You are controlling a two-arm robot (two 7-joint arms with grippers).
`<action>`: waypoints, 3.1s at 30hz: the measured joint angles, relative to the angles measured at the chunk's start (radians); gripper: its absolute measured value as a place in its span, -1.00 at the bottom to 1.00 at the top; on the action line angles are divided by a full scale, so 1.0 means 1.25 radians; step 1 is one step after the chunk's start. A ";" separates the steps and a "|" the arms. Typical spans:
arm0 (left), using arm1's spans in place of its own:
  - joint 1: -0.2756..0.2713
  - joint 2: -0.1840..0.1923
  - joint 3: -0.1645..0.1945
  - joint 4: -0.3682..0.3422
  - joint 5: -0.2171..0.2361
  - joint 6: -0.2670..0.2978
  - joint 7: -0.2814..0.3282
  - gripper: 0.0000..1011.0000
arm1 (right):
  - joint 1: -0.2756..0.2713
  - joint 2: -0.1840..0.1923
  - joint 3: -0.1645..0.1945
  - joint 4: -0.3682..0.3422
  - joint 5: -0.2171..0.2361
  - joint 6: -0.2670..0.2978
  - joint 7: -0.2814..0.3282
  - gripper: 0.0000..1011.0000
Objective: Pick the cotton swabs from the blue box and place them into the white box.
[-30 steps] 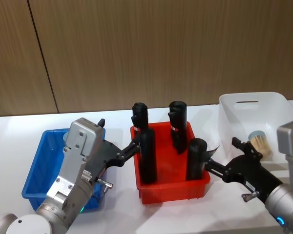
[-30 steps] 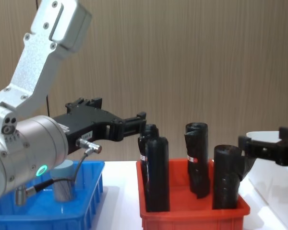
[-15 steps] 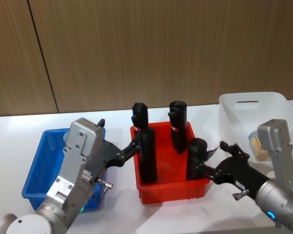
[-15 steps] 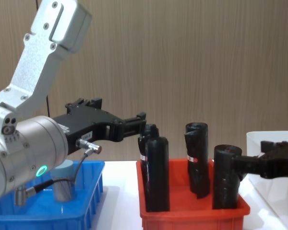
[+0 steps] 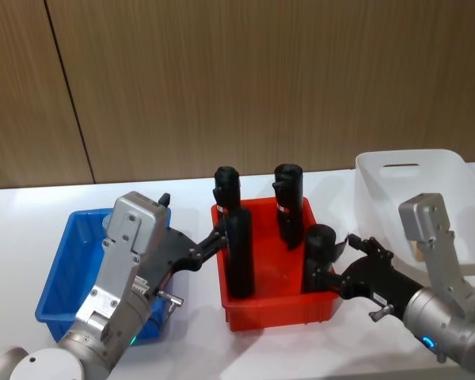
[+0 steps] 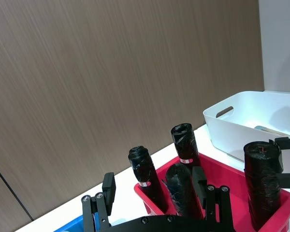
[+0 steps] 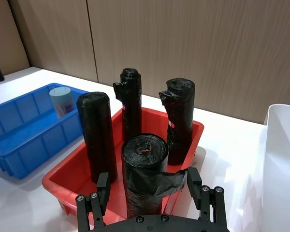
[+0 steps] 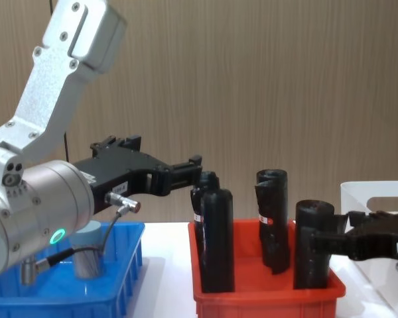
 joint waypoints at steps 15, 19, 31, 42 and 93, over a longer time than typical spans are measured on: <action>0.000 0.000 0.000 0.000 0.000 0.000 0.000 0.99 | 0.048 -0.022 -0.005 0.069 -0.009 -0.007 0.008 0.98; 0.000 0.000 0.000 0.000 0.000 0.000 0.000 0.99 | 0.060 -0.027 -0.007 0.083 -0.012 -0.009 0.011 0.98; 0.000 0.000 0.000 0.000 0.000 0.000 0.000 0.99 | 0.087 -0.044 -0.016 0.113 -0.018 -0.011 0.026 0.75; 0.000 0.000 0.000 0.000 0.000 0.000 0.000 0.99 | 0.095 -0.049 -0.021 0.115 -0.014 -0.010 0.033 0.12; 0.000 0.000 0.000 0.000 0.000 0.000 0.000 0.99 | 0.118 0.064 0.097 -0.037 -0.031 0.000 -0.133 0.04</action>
